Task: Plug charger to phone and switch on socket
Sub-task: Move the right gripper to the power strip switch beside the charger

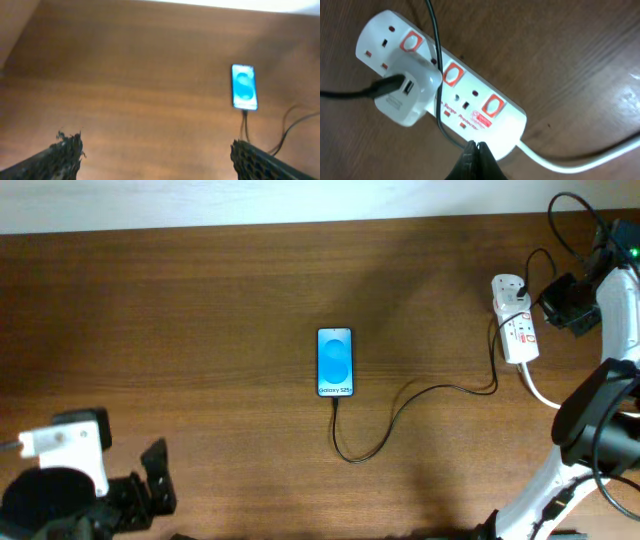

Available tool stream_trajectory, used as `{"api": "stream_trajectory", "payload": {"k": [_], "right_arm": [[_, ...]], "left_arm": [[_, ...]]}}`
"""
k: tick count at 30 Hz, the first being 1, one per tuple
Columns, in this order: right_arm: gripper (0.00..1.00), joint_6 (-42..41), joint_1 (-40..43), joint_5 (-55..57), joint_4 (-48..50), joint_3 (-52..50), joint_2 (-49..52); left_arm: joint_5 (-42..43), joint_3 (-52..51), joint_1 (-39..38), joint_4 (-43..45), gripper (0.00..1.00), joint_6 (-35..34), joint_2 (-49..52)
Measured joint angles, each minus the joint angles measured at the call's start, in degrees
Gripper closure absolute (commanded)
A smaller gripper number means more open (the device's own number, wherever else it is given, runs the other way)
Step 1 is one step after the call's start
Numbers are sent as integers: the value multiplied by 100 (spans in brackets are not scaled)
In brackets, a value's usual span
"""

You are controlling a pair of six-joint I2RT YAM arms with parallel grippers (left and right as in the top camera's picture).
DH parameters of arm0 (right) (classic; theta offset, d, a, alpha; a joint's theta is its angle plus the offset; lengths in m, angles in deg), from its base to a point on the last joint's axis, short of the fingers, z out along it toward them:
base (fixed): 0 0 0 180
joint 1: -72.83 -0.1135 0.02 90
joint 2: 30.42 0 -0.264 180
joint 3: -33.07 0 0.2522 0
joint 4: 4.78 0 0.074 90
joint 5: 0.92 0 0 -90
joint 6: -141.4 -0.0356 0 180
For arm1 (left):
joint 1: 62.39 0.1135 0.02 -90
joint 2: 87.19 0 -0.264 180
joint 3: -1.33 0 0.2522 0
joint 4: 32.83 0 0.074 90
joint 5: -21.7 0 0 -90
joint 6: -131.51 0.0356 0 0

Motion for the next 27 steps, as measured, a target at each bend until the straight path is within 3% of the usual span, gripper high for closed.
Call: {"api": "stream_trajectory", "payload": {"k": [7,15,27], "right_arm": [[96,2,-7,-66,520,26,313],[96,2,-44,-168,765,31,636],[96,0,-157,-170,951,48,745]], "left_arm": [[-7,-7,79,-243,1,-2,-354],[-28,-7,1130,-247,0,-2,-1458],[-46,-7,1178,-247,1,-2,-2573]]}}
